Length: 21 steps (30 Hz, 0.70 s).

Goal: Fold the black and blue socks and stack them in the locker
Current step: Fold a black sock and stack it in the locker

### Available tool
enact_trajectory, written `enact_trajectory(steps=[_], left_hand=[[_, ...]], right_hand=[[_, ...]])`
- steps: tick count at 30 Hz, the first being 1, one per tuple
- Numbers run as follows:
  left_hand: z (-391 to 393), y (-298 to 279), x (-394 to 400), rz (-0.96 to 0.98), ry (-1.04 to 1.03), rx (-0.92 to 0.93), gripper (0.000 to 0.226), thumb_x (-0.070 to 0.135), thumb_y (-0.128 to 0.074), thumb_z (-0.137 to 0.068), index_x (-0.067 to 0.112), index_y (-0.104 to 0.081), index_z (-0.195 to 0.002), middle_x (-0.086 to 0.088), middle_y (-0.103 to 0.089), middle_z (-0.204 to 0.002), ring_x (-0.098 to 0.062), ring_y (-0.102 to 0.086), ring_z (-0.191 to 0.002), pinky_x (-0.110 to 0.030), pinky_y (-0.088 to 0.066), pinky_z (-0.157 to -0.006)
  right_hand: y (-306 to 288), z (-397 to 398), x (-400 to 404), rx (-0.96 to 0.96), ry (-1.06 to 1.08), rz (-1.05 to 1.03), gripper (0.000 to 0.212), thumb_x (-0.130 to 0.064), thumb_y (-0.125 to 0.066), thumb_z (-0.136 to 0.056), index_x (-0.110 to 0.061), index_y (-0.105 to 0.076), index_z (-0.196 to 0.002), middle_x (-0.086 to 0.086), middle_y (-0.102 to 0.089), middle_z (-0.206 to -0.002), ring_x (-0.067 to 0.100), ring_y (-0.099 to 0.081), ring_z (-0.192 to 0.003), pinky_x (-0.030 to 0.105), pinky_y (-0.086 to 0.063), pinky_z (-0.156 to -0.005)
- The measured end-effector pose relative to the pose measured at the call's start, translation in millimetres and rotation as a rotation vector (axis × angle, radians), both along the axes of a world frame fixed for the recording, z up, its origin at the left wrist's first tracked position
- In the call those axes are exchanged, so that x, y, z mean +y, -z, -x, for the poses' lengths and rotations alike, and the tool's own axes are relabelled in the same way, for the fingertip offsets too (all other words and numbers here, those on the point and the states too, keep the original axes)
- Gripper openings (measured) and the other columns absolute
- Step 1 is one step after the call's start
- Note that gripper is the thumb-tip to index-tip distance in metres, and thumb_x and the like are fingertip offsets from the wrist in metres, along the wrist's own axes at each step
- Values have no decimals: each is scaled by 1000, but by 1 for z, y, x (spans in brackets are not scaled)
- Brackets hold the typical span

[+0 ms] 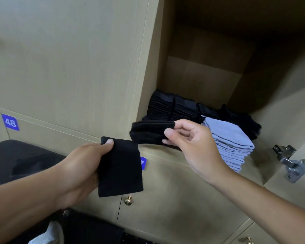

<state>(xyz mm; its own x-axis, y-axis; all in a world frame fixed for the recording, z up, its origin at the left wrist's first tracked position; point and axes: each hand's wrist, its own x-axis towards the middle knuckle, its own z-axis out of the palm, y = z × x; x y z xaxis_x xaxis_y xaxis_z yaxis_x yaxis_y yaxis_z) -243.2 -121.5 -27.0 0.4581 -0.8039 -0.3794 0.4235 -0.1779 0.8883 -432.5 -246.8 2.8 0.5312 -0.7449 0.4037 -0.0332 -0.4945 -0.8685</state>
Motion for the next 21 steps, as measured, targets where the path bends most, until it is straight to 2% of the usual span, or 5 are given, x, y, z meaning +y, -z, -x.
enact_trajectory(steps=[4,7,11,14,21], left_hand=[[-1,-3,1,14,38,71,35,33,-48,-107,7,-70,-117,-11,-79,-103,-23,-78,-88,-39,-58,-74],[-3,-6,4,66,103,18,35,37,-53,-103,11,-72,-117,-9,-78,-108,-22,-77,-92,-35,-64,-67],[-4,-9,8,116,197,-93,32,31,-67,-92,11,-73,-117,-10,-77,-111,-26,-75,-102,-43,-56,-91],[-1,-11,10,137,203,-119,28,22,-69,-91,10,-74,-115,-12,-78,-108,-28,-76,-99,-44,-56,-91],[6,-14,6,171,140,-171,24,21,-75,-87,14,-75,-109,-9,-79,-101,-28,-77,-93,-49,-58,-90]], right_hand=[[-2,4,16,107,-170,71,25,-31,-70,-87,-10,-77,-97,-3,-77,-107,9,-70,-109,22,-53,-94],[-3,5,19,60,-180,105,17,-21,-69,-92,-7,-77,-95,-2,-77,-106,9,-69,-112,25,-53,-97],[1,2,17,71,-116,163,11,-3,-74,-89,-13,-78,-93,-8,-76,-106,8,-66,-115,28,-54,-98],[2,0,17,114,-57,178,19,-3,-76,-86,-21,-77,-94,-14,-71,-117,3,-60,-122,26,-53,-97],[-3,-5,18,68,86,-193,27,-10,-81,-82,-32,-78,-98,-18,-68,-120,-7,-63,-111,20,-53,-89]])
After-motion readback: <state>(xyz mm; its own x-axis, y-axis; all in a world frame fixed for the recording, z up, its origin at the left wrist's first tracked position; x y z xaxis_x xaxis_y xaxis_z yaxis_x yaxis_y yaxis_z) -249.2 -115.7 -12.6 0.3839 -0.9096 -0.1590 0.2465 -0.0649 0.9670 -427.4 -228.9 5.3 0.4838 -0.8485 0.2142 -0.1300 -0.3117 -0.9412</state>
